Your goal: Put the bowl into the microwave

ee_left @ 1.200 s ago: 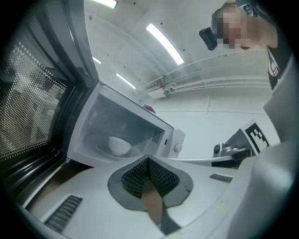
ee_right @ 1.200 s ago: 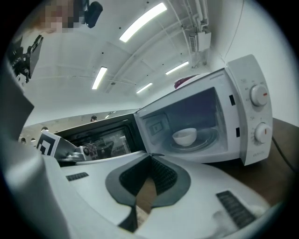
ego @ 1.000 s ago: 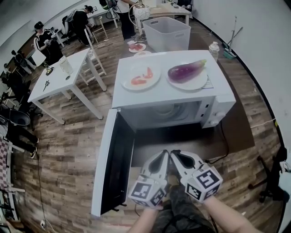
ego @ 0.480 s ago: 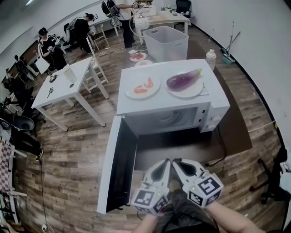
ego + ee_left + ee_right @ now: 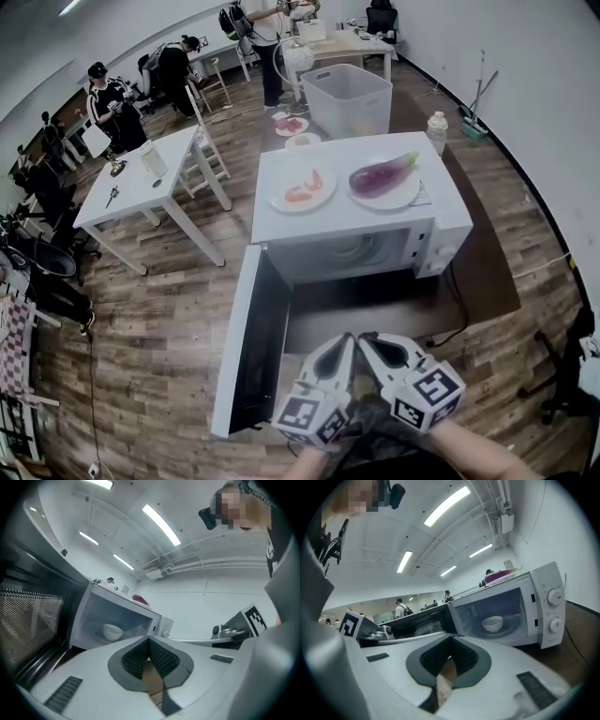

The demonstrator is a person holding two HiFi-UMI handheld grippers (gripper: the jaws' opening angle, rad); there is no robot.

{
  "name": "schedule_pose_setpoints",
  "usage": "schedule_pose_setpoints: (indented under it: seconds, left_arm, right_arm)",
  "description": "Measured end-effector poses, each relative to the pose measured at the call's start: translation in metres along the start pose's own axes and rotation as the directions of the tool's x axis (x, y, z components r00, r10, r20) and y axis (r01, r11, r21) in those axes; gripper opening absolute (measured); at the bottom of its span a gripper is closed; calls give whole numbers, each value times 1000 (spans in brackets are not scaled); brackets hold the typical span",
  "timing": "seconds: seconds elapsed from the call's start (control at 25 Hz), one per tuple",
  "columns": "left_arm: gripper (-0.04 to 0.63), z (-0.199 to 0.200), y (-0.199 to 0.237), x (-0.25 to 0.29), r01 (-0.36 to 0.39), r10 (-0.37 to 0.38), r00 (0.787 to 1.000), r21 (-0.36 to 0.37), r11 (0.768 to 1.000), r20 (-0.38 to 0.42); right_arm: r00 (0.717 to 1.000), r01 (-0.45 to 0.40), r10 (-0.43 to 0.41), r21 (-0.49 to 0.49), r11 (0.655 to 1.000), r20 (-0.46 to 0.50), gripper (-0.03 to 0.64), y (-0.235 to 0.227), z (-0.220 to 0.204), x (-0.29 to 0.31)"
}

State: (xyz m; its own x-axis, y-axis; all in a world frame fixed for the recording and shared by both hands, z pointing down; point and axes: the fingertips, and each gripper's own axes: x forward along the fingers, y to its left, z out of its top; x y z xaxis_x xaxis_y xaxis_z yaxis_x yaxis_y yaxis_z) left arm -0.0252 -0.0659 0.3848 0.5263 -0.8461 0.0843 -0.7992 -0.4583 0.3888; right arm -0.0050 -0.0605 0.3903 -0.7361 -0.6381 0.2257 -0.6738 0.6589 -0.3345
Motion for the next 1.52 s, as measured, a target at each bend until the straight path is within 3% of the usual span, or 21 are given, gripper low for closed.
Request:
schedule_pose_setpoints:
  seconds: [0.48,0.8,1.28,1.52]
  left_arm:
    - [0,16,-14,-5,12,-12,1000,26,1000,-2]
    - [0,24,-16,-9,15,-16,1000,5,1000,9]
    - [0,36,-21,-10,56,-56,998,-23,998,12]
    - [0,36,-27,-7,83,-83,997,-2,997,-1]
  right_arm:
    - [1000,-24,24,22,999,3,-2,11,17,-10]
    - [999,-35,34,33,999,16,-2,16,25,-12]
    - [999,-46,45,24,999,27,-2,19,34,-16]
    - [999,-28,27,19,999,44,-2,17,38,-21]
